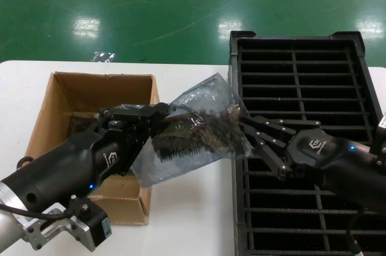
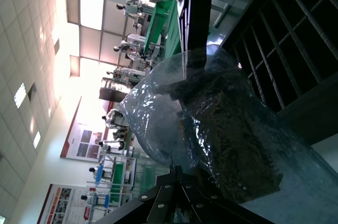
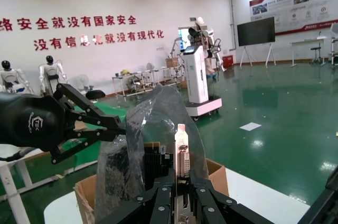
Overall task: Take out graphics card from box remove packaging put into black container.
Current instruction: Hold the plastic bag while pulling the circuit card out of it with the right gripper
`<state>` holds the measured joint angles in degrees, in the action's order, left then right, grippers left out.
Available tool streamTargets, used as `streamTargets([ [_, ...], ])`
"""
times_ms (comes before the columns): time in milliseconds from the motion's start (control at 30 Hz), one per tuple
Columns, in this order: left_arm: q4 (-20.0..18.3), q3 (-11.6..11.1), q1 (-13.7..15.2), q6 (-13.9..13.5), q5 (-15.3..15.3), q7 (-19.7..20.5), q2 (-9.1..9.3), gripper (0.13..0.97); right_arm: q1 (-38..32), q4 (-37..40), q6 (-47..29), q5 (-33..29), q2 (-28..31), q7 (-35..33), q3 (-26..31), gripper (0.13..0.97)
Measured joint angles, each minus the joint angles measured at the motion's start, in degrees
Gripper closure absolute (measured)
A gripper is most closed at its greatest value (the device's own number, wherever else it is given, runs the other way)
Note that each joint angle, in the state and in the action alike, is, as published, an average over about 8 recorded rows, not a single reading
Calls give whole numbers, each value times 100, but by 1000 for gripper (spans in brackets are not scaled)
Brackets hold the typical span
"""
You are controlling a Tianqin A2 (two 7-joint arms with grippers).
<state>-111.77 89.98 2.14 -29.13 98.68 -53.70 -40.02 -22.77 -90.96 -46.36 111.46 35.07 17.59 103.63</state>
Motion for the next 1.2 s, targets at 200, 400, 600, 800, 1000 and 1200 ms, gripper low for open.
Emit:
streamTargets([
  [200, 0, 0, 0, 0, 0, 0, 0, 958, -100, 142, -3, -45, -153, -148, 153, 920],
  [400, 0, 0, 0, 0, 0, 0, 0, 958, -348, 406, -161, -94, -377, -280, 399, 920],
  [600, 0, 0, 0, 0, 0, 0, 0, 958, -556, 524, -313, -127, -476, -453, 513, 920],
  [800, 0, 0, 0, 0, 0, 0, 0, 958, -617, 385, -366, -66, -362, -550, 390, 920],
  [1000, 0, 0, 0, 0, 0, 0, 0, 958, -503, 153, -329, 35, -194, -637, 181, 920],
  [1200, 0, 0, 0, 0, 0, 0, 0, 958, -365, 33, -243, 100, -23, -716, -26, 920],
])
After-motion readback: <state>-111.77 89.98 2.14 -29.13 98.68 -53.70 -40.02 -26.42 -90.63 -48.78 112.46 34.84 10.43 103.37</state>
